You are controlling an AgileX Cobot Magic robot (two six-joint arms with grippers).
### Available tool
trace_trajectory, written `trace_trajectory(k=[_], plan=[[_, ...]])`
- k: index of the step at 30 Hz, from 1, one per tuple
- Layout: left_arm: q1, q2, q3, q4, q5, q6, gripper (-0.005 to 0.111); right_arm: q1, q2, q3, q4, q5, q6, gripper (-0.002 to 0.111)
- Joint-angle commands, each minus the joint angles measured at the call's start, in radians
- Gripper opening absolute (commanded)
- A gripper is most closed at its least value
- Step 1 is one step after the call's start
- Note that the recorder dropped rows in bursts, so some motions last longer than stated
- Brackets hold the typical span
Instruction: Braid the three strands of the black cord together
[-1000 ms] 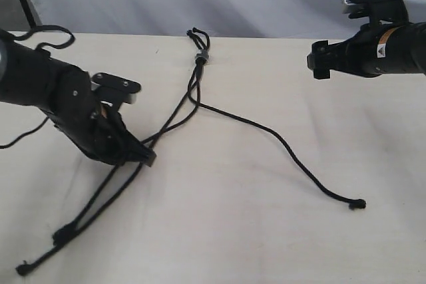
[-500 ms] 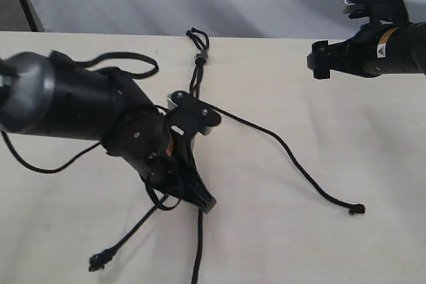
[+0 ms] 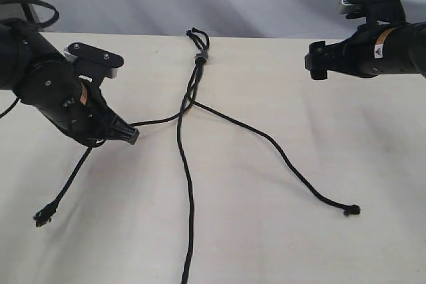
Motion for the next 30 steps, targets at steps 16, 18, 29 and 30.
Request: trace_trajectory(k=[16,18,29,30], plan=[[0.021,0.123,-0.043,0.001,-0.007,-0.028,0.067,0.411,-0.005,-0.080,-0.004,0.341,-0.006,0.104],[0.021,0.101,-0.080,0.007,0.059,-0.018,0.073,0.459,-0.005,-0.105,0.018,0.409,-0.006,0.104],[0.125,-0.109,-0.116,0.105,0.168,-0.058,0.029,0.757,0.049,-0.145,0.117,0.482,-0.013,0.104],[0.138,-0.122,-0.114,0.105,0.168,-0.058,0.013,0.770,0.068,-0.155,0.125,0.487,-0.013,0.104]])
